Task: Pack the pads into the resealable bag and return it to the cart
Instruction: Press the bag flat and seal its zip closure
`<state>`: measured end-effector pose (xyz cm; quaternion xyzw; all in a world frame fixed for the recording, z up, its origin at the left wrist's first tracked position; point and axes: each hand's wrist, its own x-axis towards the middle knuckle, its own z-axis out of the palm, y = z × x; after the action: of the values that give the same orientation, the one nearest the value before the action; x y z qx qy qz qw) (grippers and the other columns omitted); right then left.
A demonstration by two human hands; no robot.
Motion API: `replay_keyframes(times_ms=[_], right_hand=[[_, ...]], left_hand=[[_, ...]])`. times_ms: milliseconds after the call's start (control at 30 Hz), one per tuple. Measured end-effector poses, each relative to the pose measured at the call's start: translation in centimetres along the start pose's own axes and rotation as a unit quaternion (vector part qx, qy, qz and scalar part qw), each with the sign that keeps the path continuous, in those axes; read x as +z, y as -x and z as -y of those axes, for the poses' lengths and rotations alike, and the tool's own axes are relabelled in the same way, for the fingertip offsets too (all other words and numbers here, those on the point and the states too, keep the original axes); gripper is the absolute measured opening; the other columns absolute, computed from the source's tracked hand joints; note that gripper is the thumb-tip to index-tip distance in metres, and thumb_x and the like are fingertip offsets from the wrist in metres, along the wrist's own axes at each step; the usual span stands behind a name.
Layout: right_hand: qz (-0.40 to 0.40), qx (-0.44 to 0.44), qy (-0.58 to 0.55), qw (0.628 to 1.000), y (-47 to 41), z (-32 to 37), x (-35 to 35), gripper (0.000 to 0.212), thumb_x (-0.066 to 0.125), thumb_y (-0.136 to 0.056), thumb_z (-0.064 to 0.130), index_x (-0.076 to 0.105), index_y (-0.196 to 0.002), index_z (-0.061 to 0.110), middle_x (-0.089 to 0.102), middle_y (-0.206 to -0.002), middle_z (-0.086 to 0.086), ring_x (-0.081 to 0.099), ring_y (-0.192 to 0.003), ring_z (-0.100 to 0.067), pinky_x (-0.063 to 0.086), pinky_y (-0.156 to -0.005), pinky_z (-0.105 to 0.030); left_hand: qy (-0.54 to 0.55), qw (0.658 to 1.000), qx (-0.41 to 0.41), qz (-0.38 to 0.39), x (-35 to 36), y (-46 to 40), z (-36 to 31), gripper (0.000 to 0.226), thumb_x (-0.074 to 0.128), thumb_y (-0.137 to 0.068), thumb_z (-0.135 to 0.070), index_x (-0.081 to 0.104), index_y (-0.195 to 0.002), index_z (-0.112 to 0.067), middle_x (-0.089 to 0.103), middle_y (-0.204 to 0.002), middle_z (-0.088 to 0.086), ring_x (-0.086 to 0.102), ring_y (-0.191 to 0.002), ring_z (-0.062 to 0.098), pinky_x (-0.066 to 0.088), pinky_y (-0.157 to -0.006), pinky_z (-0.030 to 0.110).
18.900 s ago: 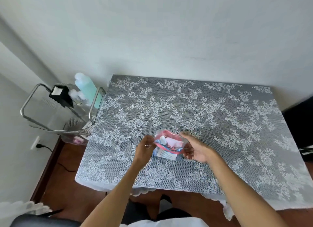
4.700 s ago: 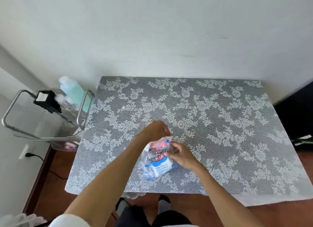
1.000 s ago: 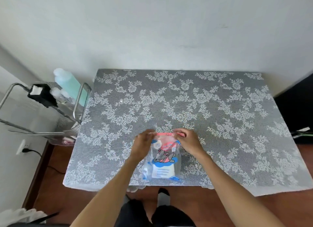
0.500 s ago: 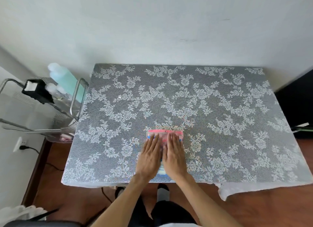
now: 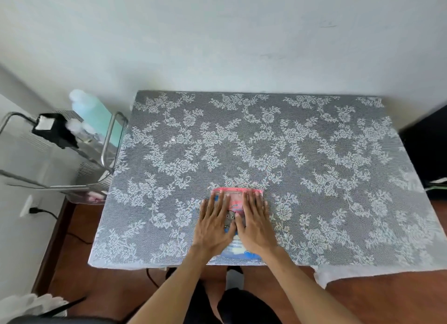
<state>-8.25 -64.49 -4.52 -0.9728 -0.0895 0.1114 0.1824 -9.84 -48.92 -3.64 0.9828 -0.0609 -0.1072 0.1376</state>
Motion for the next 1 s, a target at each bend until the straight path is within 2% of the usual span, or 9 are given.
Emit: replay_keyframes(times_ms=[167, 333, 433, 500, 567, 700, 800, 900, 1000], right_hand=[[0.014, -0.002, 0.015, 1.000, -0.2, -0.4, 0.0, 0.068, 0.014, -0.098, 0.049, -0.004, -0.156, 0.019, -0.009, -0.165, -0.001, -0.019, -0.149, -0.016, -0.001, -0.122, -0.050], [0.018, -0.022, -0.023, 0.999, -0.8, -0.3, -1.3, 0.065, 0.017, -0.097, 0.056, -0.005, -0.154, 0.033, -0.010, -0.162, 0.006, -0.018, -0.149, -0.015, -0.011, -0.120, -0.046], [0.006, -0.034, -0.055, 0.998, -1.3, 0.2, -2.7, 0.061, 0.024, -0.098, 0.055, 0.018, -0.153, 0.032, 0.006, -0.161, 0.008, -0.004, -0.151, -0.016, -0.005, -0.123, -0.045], [-0.050, -0.040, -0.093, 0.994, -1.7, 0.7, -3.6, 0.047, 0.038, -0.099, 0.042, 0.041, -0.144, 0.027, 0.035, -0.155, 0.003, 0.024, -0.147, -0.018, 0.016, -0.123, -0.044], [-0.107, 0.016, -0.132, 0.985, -2.4, 1.2, -4.4, 0.039, 0.050, -0.098, 0.032, 0.050, -0.135, 0.022, 0.053, -0.136, -0.002, 0.048, -0.128, -0.020, 0.035, -0.114, -0.042], [-0.097, 0.229, -0.232, 0.940, -3.9, 1.5, -5.5, 0.058, 0.059, -0.094, 0.033, 0.039, -0.143, 0.010, 0.042, -0.138, -0.014, 0.036, -0.134, -0.030, 0.037, -0.112, -0.048], [-0.088, 0.284, -0.233, 0.926, -4.7, 1.0, -6.0, 0.055, 0.066, -0.089, 0.032, 0.047, -0.136, 0.010, 0.043, -0.134, -0.015, 0.038, -0.129, -0.030, 0.041, -0.106, -0.041], [-0.105, 0.323, -0.289, 0.895, -5.2, 0.2, -6.5, 0.040, 0.068, -0.088, 0.027, 0.055, -0.121, 0.009, 0.049, -0.125, -0.015, 0.054, -0.113, -0.031, 0.053, -0.093, -0.040], [-0.074, 0.287, -0.324, 0.898, -5.3, -0.3, -7.0, 0.022, 0.062, -0.093, 0.022, 0.062, -0.106, 0.005, 0.068, -0.090, -0.008, 0.069, -0.059, -0.014, 0.060, -0.056, -0.037]], left_hand=[[0.010, 1.000, -0.004, -0.014, -0.2, -0.2, -0.1, 0.079, 0.020, -0.091, -0.063, -0.004, -0.155, -0.024, -0.011, -0.163, -0.003, -0.021, -0.148, 0.015, -0.018, -0.119, 0.038], [0.136, 0.987, -0.008, -0.090, -1.1, -0.7, 0.6, 0.063, 0.040, -0.095, -0.056, 0.035, -0.147, -0.021, 0.024, -0.160, 0.001, 0.016, -0.149, 0.016, 0.016, -0.122, 0.039], [0.210, 0.955, -0.123, -0.168, -2.5, -1.9, 1.0, 0.051, 0.047, -0.098, -0.044, 0.046, -0.138, -0.013, 0.052, -0.136, 0.007, 0.046, -0.127, 0.024, 0.040, -0.107, 0.045], [0.219, 0.940, -0.190, -0.177, -3.3, -3.1, 1.2, 0.048, 0.048, -0.098, -0.043, 0.050, -0.134, -0.011, 0.056, -0.125, 0.009, 0.049, -0.117, 0.027, 0.042, -0.102, 0.046], [0.216, 0.939, -0.226, -0.143, -3.9, -4.3, 1.5, 0.047, 0.049, -0.096, -0.046, 0.056, -0.129, -0.013, 0.058, -0.121, 0.009, 0.049, -0.115, 0.028, 0.042, -0.101, 0.045], [0.253, 0.925, -0.256, -0.122, -4.7, -6.1, 1.4, 0.028, 0.062, -0.090, -0.039, 0.069, -0.107, -0.018, 0.066, -0.109, 0.002, 0.054, -0.107, 0.024, 0.044, -0.096, 0.041], [0.310, 0.910, -0.252, -0.109, -4.7, -6.4, 1.2, 0.017, 0.065, -0.090, -0.030, 0.072, -0.093, -0.015, 0.071, -0.090, 0.004, 0.061, -0.086, 0.020, 0.049, -0.087, 0.034], [0.383, 0.889, -0.235, -0.094, -5.2, -6.3, 1.3, 0.016, 0.060, -0.094, -0.026, 0.066, -0.098, -0.011, 0.070, -0.089, 0.002, 0.067, -0.086, 0.022, 0.055, -0.079, 0.035], [0.522, 0.822, -0.215, -0.074, -6.3, -6.1, 1.4, 0.015, 0.053, -0.098, -0.019, 0.056, -0.101, -0.004, 0.070, -0.096, 0.014, 0.065, -0.084, 0.026, 0.056, -0.078, 0.040]])
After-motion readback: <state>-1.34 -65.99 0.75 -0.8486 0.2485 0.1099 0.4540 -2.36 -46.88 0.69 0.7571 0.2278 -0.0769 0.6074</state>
